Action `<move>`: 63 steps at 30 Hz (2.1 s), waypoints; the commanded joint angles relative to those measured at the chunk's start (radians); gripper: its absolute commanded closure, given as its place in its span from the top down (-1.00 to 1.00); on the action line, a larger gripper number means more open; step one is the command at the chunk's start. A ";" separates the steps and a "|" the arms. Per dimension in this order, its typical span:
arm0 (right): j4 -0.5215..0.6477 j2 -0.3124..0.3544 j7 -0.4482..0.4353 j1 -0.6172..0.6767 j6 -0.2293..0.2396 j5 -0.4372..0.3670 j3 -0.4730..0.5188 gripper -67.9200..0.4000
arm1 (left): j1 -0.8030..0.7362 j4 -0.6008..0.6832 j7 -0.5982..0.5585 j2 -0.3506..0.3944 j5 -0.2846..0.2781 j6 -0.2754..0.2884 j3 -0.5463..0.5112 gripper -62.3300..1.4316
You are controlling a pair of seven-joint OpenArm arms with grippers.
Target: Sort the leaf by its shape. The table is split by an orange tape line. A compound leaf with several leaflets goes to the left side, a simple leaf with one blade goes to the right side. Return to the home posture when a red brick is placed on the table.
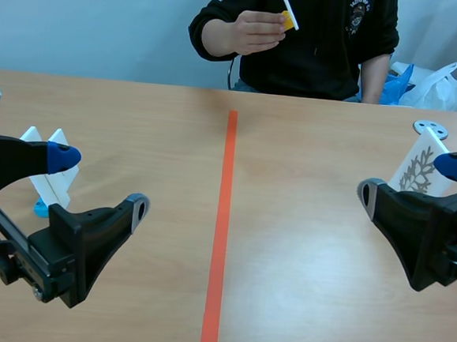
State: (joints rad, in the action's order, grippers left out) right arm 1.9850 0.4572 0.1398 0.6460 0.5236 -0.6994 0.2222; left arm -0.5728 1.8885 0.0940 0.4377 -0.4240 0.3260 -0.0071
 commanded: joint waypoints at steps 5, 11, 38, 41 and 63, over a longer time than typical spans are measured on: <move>-0.001 0.013 -0.013 -0.011 -0.003 -0.007 0.001 0.98 | 0.003 0.003 -0.017 -0.002 -0.006 0.002 -0.001 1.00; -0.001 0.013 -0.010 -0.011 -0.003 -0.007 0.001 0.98 | 0.003 0.003 -0.017 -0.002 -0.006 0.002 -0.001 1.00; -0.001 0.013 -0.006 -0.012 -0.003 0.001 -0.013 0.98 | 0.006 0.003 -0.018 -0.002 -0.006 0.002 -0.001 1.00; -0.001 0.013 -0.007 -0.014 -0.003 0.027 -0.035 0.98 | 0.008 0.003 -0.018 -0.002 -0.006 0.002 -0.001 1.00; -0.396 0.007 -0.157 -0.413 -0.007 0.325 -0.396 0.98 | 0.008 0.003 -0.018 -0.002 -0.002 0.002 -0.001 1.00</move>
State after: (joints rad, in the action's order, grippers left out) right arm 1.5772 0.4572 -0.0002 0.2554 0.5171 -0.3710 -0.1802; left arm -0.5678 1.8885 0.0940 0.4377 -0.4202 0.3260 -0.0071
